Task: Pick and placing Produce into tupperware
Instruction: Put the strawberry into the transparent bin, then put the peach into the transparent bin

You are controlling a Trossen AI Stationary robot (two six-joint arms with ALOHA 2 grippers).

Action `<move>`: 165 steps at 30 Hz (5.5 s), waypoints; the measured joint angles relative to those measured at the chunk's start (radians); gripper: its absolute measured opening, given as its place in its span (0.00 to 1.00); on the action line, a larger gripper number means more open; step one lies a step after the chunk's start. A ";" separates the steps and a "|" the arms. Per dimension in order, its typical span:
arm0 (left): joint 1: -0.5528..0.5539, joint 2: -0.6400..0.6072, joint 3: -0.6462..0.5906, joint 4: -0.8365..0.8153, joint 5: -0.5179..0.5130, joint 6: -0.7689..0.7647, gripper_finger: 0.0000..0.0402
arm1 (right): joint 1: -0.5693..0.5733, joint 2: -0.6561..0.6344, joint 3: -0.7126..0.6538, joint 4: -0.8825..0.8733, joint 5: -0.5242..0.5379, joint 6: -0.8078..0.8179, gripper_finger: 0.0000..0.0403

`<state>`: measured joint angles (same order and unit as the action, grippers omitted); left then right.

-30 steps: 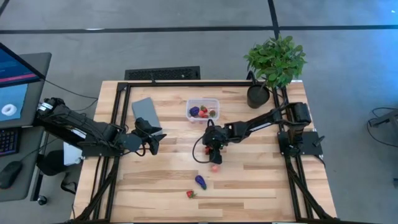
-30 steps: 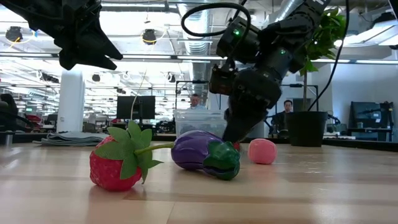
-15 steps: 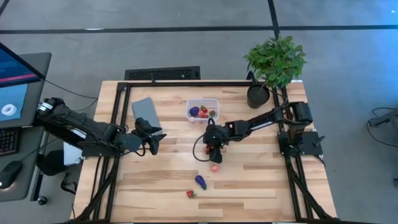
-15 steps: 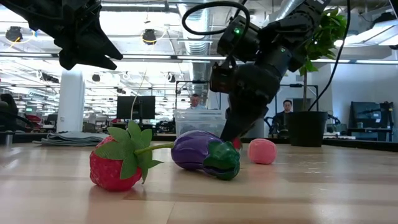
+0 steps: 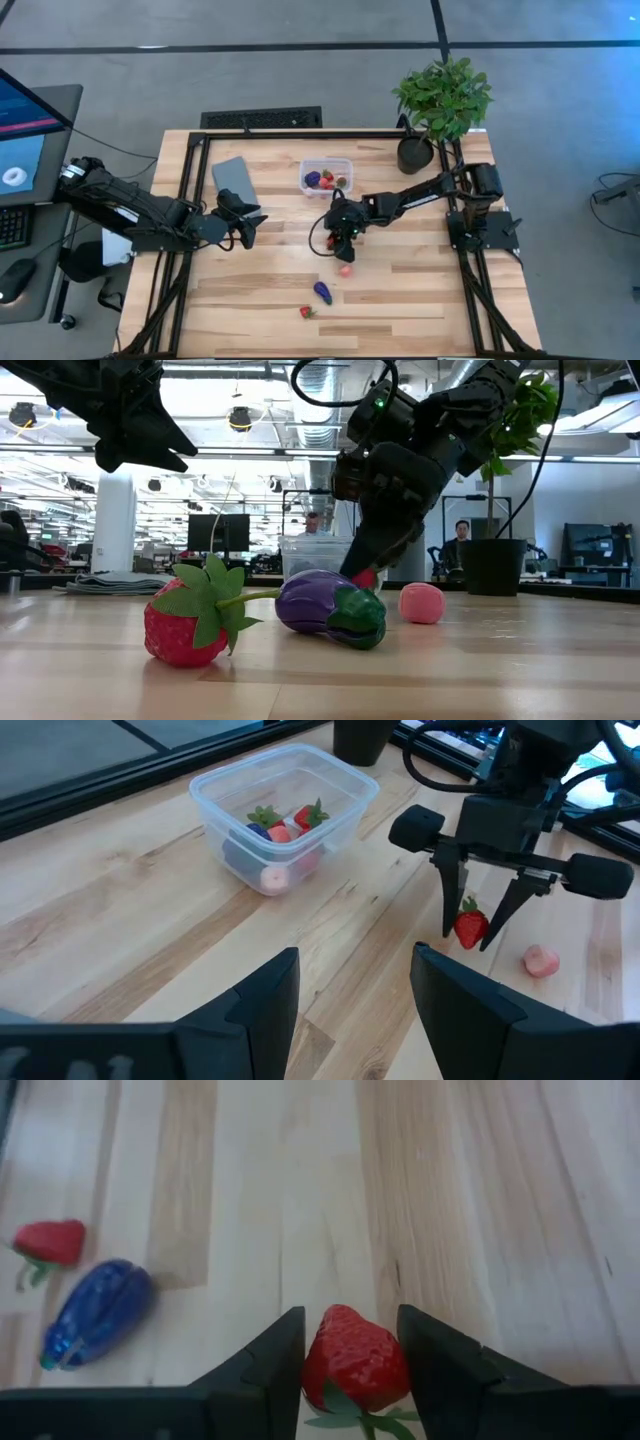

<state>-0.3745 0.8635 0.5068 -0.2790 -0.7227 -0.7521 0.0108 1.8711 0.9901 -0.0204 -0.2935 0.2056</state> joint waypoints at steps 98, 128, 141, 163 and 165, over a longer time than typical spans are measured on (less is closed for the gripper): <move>0.000 0.000 0.000 0.008 -0.031 0.015 0.45 | -0.456 -0.311 -0.065 0.125 0.062 -0.023 0.43; -0.013 0.001 0.000 0.007 -0.035 0.033 0.45 | -0.326 -0.108 -0.077 0.334 0.302 0.109 0.47; -0.019 0.001 0.000 0.000 -0.051 0.033 0.45 | -0.327 -0.133 -0.076 0.351 0.321 0.077 0.48; -0.019 0.001 0.000 0.000 -0.052 0.058 0.45 | -0.064 -0.439 -0.075 -0.172 0.316 -0.021 0.48; -0.019 0.001 0.000 0.000 -0.052 0.058 0.45 | -0.013 -0.439 -0.075 -0.197 0.316 -0.005 0.48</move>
<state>-0.3931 0.8642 0.5068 -0.2794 -0.7750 -0.6937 -0.0022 1.4319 0.9150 -0.2178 0.0227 0.2003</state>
